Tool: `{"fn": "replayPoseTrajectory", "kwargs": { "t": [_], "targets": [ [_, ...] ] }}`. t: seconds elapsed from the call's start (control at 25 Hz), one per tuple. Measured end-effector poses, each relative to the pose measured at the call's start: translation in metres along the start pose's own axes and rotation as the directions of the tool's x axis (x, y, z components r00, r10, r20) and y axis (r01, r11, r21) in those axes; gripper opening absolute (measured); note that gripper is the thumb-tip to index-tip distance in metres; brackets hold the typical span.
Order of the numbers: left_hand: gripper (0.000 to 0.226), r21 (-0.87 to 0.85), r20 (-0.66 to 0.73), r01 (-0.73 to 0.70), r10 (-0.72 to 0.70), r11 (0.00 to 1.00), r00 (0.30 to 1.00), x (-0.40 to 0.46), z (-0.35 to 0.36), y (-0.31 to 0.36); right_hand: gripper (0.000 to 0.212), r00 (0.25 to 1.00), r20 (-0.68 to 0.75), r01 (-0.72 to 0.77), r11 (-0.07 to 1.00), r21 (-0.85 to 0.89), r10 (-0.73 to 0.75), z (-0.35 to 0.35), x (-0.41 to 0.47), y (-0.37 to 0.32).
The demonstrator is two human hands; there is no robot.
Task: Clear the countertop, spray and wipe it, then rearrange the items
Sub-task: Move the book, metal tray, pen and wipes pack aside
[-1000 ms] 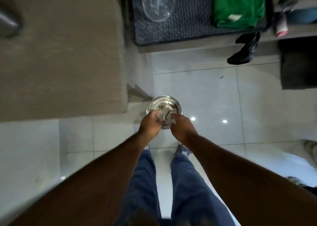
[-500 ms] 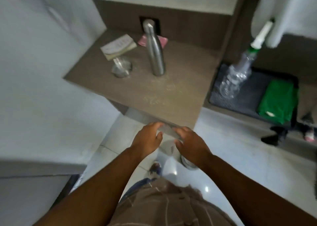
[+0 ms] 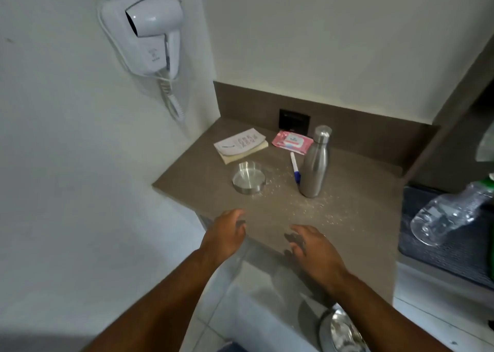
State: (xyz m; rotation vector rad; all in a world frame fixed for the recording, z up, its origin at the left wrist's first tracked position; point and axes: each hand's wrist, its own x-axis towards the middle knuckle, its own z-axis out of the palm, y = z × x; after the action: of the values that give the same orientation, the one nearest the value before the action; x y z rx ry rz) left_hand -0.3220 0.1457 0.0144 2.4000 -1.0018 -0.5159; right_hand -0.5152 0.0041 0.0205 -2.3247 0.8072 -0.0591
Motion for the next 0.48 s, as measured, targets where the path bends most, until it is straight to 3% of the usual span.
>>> {"fn": "replayPoseTrajectory", "kwargs": {
  "t": [0.28, 0.48],
  "targets": [
    [0.045, 0.039, 0.113, -0.064, 0.059, 0.997, 0.992, 0.098, -0.047, -0.055, 0.047, 0.989, -0.068, -0.128, 0.992, 0.013, 0.128, 0.021, 0.078, -0.036],
    [0.043, 0.081, 0.028, -0.007, 0.004, 0.997, 1.000, 0.178, -0.051, -0.067, 0.046, 0.992, -0.082, -0.092, 0.995, 0.023, 0.094, 0.025, 0.162, -0.046]
  ]
}}
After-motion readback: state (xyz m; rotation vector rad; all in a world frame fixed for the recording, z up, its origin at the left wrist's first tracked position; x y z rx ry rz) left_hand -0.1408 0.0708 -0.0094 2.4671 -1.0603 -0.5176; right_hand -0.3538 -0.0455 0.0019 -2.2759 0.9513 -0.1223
